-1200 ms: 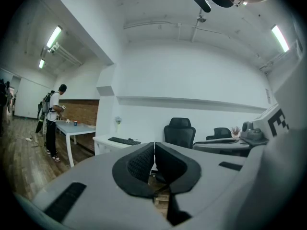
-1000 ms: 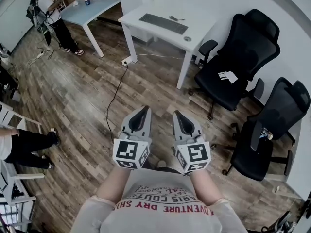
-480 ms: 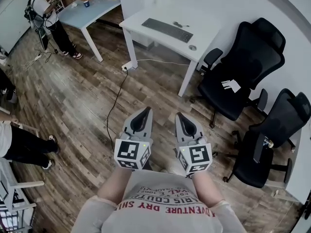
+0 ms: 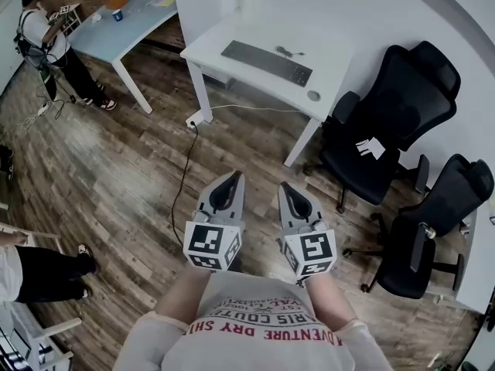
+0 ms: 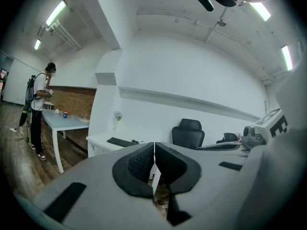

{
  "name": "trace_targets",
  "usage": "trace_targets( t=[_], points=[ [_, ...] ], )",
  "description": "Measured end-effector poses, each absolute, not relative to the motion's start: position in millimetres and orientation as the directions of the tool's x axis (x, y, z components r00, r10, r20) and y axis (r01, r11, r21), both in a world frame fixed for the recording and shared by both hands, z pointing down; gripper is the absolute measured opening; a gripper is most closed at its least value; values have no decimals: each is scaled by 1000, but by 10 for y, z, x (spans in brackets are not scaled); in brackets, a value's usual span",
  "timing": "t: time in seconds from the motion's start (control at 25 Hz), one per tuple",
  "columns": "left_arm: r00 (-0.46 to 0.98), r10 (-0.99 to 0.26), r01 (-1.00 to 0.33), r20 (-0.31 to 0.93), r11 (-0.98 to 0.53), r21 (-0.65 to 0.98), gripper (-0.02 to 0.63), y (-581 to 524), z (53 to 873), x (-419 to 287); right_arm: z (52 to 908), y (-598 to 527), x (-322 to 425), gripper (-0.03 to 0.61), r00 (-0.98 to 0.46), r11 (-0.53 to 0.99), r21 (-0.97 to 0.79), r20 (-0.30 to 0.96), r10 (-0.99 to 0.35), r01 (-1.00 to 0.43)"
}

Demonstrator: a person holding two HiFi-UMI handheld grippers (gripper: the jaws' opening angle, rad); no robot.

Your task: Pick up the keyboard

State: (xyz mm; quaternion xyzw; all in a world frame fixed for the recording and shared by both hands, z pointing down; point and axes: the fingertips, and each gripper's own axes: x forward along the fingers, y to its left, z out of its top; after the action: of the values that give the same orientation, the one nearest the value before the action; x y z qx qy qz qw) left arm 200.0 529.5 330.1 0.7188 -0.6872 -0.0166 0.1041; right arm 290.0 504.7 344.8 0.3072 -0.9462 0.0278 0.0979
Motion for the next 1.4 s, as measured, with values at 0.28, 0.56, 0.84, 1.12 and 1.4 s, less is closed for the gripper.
trace_targets(
  t=[0.28,0.56,0.84,1.12,1.4],
  points=[
    [93,-990,-980,111,-72,183,29,4789,3287,1014,3453,4565,1972,25,-768,787,14,210,-605,-617],
    [106,-986,-969,126,-74,234,29,4464,3413,397,3517,4198,1445,25,-750,775,14,242,-616,-632],
    [98,-984,-964,149,-56,260,29,4084,3604,150,3672,3773,1178,25,-762,793,16,266,-591,-609],
    [34,-989,-975,146,-1,221,29,3345,3578,29,3692,2968,1007,25,-803,830,22,238,-546,-558],
    [-6,-986,-980,165,38,194,29,2260,3580,88,3701,1868,924,25,-840,864,-1,234,-489,-503]
  ],
)
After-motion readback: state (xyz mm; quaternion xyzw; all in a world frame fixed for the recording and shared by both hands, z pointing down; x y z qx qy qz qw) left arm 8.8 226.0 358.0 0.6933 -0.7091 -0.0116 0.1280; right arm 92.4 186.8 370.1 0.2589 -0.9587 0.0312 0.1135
